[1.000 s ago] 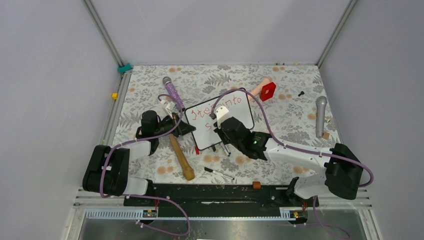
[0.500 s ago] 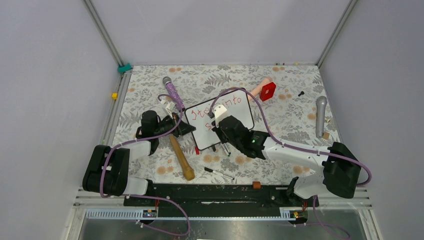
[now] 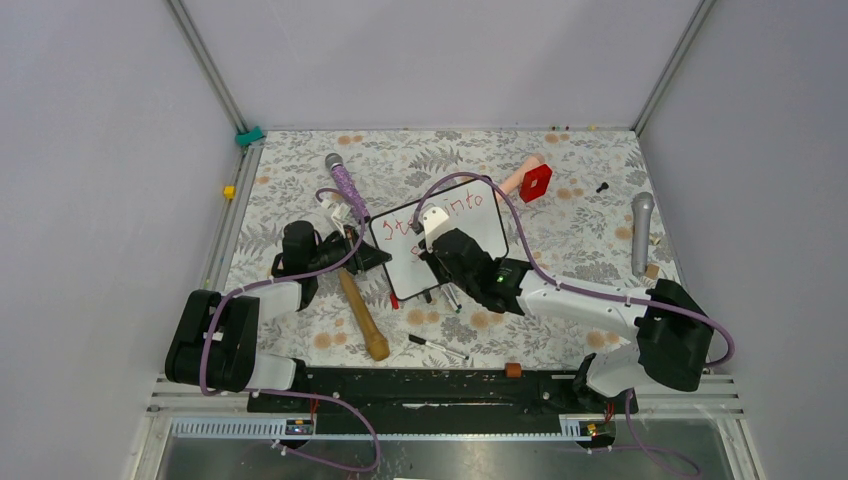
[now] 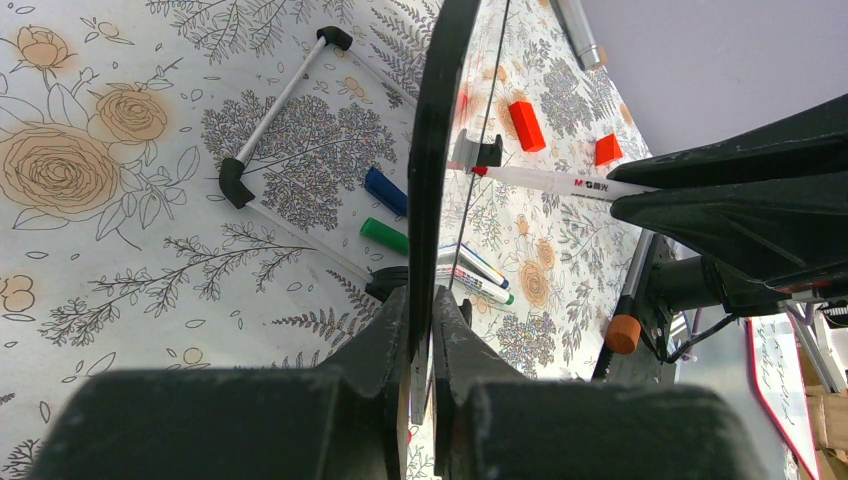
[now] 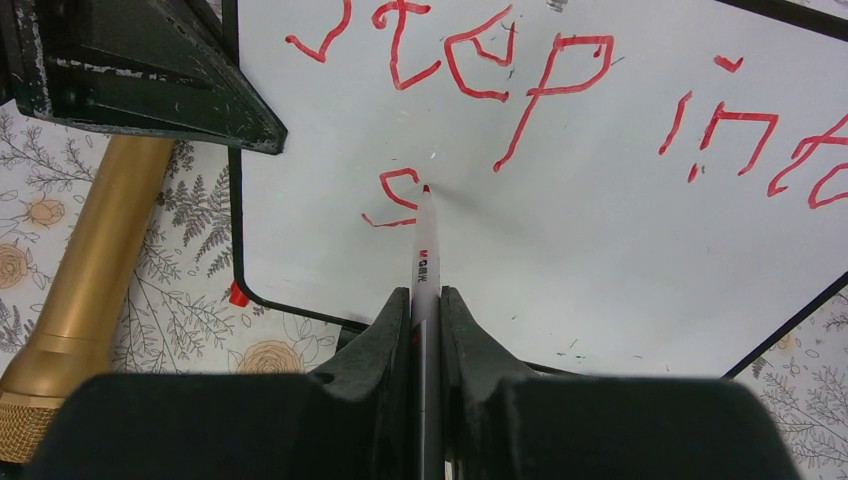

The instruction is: Write a sentence on the whiteboard

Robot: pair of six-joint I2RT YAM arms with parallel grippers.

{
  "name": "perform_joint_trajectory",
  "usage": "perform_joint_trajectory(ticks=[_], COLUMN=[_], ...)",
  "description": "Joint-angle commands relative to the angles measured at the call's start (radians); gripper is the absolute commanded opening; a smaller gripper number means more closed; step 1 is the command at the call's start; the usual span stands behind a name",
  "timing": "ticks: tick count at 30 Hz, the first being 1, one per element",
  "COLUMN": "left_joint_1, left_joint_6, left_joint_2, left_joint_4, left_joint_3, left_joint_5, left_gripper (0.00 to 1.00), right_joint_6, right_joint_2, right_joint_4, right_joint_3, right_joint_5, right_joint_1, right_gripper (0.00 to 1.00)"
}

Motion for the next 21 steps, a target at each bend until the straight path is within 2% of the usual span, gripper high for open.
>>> perform_joint_trajectory(ticks=[1, 21], left_joint_1=[0.009, 0.009], left_joint_6=[0.044, 0.044], left_joint_2=[0.017, 0.016], left_joint_4=[-0.053, -0.053], left_joint_3=[0.016, 0.016], left_joint_5=[-0.122, -0.121], left_gripper=[0.0, 0.0], right_joint_6=[-0.001, 0.017], right_joint_2=[-0.003, 0.02], right_joint_4=[0.026, 0.002], right_joint_3=[0.044, 0.066], right_joint_5=[0.045, 0.056], right_joint_1=[-0.006, -0.022], right_gripper=[0.0, 0.0])
